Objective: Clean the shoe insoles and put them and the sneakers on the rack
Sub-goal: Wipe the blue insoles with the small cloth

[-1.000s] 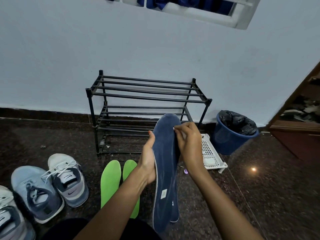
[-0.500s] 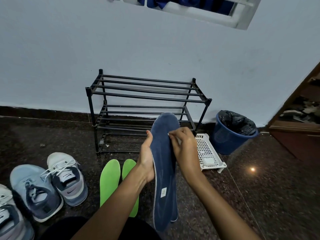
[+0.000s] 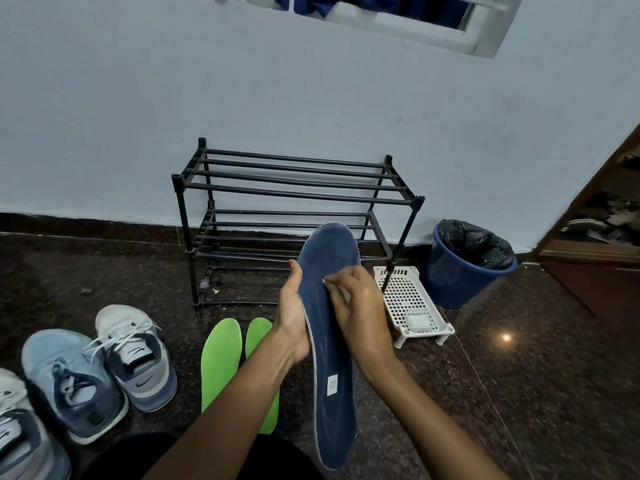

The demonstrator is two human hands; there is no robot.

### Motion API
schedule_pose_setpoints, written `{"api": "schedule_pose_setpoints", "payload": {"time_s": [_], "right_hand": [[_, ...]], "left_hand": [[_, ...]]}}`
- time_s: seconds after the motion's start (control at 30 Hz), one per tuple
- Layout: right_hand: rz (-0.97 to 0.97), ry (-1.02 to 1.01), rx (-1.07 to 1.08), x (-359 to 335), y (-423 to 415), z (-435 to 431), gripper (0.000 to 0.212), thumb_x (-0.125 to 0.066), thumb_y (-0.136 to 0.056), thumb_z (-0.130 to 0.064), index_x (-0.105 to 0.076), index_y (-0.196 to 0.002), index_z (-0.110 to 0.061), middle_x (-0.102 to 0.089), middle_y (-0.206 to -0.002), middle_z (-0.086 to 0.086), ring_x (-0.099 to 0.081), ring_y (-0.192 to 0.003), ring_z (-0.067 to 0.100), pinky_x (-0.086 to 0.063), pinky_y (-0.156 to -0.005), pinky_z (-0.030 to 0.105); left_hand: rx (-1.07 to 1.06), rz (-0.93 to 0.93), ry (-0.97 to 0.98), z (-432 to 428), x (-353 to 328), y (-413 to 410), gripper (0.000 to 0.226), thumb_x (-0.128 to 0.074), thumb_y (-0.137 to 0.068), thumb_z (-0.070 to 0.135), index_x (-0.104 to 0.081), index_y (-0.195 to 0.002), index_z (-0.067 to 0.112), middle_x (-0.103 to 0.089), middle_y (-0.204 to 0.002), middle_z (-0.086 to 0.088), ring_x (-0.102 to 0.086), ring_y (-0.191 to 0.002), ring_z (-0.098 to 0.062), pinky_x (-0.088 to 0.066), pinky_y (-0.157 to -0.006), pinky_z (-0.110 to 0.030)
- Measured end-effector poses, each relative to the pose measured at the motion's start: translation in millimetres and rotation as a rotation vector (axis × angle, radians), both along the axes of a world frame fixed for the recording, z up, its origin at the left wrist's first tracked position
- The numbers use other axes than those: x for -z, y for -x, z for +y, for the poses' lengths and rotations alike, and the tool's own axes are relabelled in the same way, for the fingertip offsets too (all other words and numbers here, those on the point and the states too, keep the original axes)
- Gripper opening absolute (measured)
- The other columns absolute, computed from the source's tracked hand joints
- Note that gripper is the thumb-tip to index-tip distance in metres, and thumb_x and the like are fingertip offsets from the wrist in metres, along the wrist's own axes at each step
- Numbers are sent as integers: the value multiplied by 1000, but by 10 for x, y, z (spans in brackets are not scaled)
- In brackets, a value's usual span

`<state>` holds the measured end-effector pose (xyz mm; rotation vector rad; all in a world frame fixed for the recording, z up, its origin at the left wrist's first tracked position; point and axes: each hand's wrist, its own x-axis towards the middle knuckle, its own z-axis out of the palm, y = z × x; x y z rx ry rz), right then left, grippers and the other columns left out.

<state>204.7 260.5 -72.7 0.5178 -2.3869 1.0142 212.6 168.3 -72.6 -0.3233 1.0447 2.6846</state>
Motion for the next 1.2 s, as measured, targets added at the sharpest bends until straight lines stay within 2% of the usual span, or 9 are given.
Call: {"api": "schedule_pose_setpoints", "payload": {"time_s": [0.13, 0.23, 0.33, 0.43, 0.6, 0.77, 0.9, 1.1, 1.2], "right_hand": [[8, 3, 55, -54, 110, 88, 9, -59, -85, -1, -67, -86, -1, -56, -87, 6, -55, -83, 20, -44, -74, 24], [29, 70, 118, -137, 215, 118, 10, -58, -84, 1, -67, -87, 0, -52, -87, 3, -55, -81, 20, -40, -74, 17], [32, 50, 60, -82, 113, 2, 9, -59, -83, 1, -68, -86, -1, -57, -84, 8, -56, -78, 21, -41, -72, 19], [19, 26, -30, 22, -57, -90, 11, -59, -82, 0, -69, -88, -1, -60, -86, 9, -57, -80, 20, -41, -76, 20], [39, 37, 39, -68, 99, 70, 10, -58, -84, 2, -67, -88, 1, -55, -88, 7, -56, -82, 22, -45, -76, 27], [45, 43, 54, -74, 84, 0, 12, -56, -85, 2, -67, -89, 2, -57, -89, 10, -56, -82, 23, -45, -77, 28], [15, -1, -33, 49, -98, -75, 13, -58, -83, 2, -68, -90, 1, -60, -89, 9, -56, -82, 24, -39, -76, 17], [68, 22, 100, -51, 147, 88, 11, -56, -85, 3, -66, -89, 2, -55, -91, 9, -54, -84, 22, -48, -75, 36], [53, -11, 35, 14, 37, -19, 10, -57, -85, 0, -67, -87, 0, -58, -88, 8, -54, -82, 23, -45, -76, 26]], "left_hand": [[14, -5, 30, 6, 13, 2, 68, -26, -92, 63, -67, -92, 8, -72, -78, -11, -70, -67, -20, -49, -68, -35], [19, 1, 49, -4, 9, 3, 69, -26, -92, 64, -68, -95, 9, -72, -81, -12, -69, -69, -22, -50, -70, -35], [-7, -4, 36, -25, -6, 9, 69, -26, -92, 63, -68, -94, 8, -72, -81, -11, -70, -71, -21, -50, -71, -35], [-31, -9, -16, -50, -17, 17, 71, -27, -92, 63, -66, -100, 5, -71, -89, -13, -67, -84, -23, -50, -82, -34], [-4, 9, 34, -22, -14, 1, 69, -23, -93, 62, -66, -90, 9, -72, -74, -9, -69, -64, -19, -50, -66, -31], [-14, 19, 35, -48, -12, 6, 68, -23, -93, 63, -66, -93, 10, -72, -78, -8, -69, -68, -18, -51, -66, -29], [-31, 25, 12, -74, -1, 21, 72, -23, -92, 65, -66, -97, 7, -72, -85, -11, -69, -78, -21, -51, -75, -33], [-7, 20, 58, -75, -18, 8, 72, -24, -91, 66, -66, -97, 8, -72, -82, -11, -68, -72, -22, -53, -69, -32], [-25, 22, 36, -126, -24, 11, 72, -22, -92, 65, -66, -95, 8, -72, -79, -10, -69, -69, -20, -54, -65, -30]]}}
